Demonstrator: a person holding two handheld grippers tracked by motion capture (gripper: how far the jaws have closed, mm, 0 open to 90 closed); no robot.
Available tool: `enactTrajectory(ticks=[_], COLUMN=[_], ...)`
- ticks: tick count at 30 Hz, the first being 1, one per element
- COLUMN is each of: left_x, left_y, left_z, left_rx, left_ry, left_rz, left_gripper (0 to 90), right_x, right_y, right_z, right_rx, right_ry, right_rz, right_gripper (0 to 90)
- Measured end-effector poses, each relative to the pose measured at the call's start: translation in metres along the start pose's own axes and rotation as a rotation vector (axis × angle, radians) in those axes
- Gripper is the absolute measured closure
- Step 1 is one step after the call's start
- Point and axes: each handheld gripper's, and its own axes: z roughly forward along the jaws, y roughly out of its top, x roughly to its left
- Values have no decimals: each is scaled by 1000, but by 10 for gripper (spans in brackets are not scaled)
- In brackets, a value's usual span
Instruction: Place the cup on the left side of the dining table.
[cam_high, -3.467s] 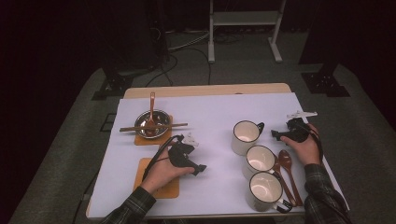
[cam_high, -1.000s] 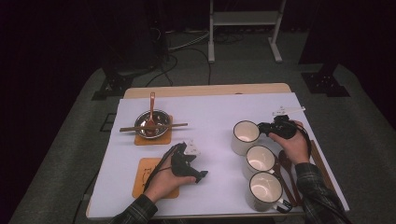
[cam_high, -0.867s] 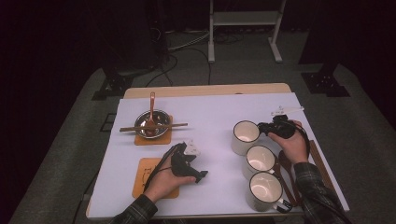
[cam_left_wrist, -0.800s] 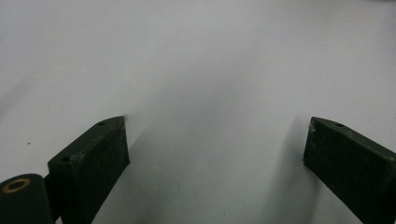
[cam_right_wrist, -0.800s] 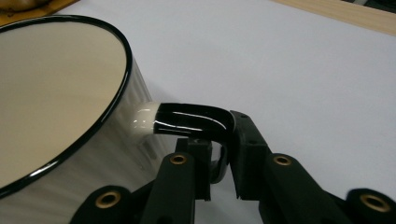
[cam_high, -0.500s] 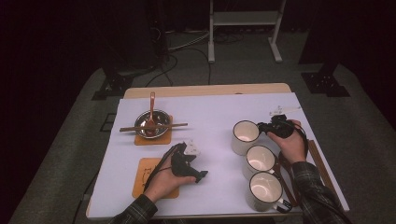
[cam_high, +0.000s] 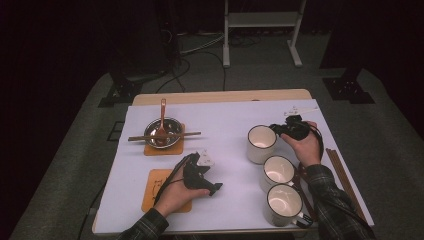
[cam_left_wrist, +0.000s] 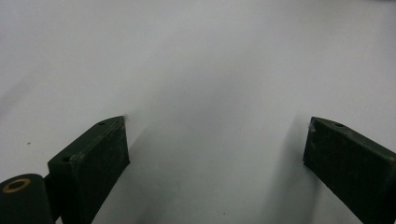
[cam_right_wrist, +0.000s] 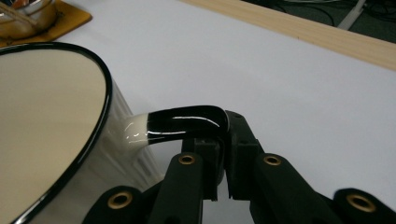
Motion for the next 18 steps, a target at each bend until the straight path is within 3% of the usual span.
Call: enactTrajectory(ticks=[11, 18], left_x=[0, 0], left_y=[0, 0], left_z=[0, 0], left_rx=[-2, -4], left_ry=[0, 1], left_rz=[0, 0], left_gripper=[53, 53], right_x=[1, 4], right_y=[30, 37], right_z=[31, 51], right_rx=[10, 26], right_ry=[34, 61], right_rz=[-28, -34], right_gripper=[838, 833])
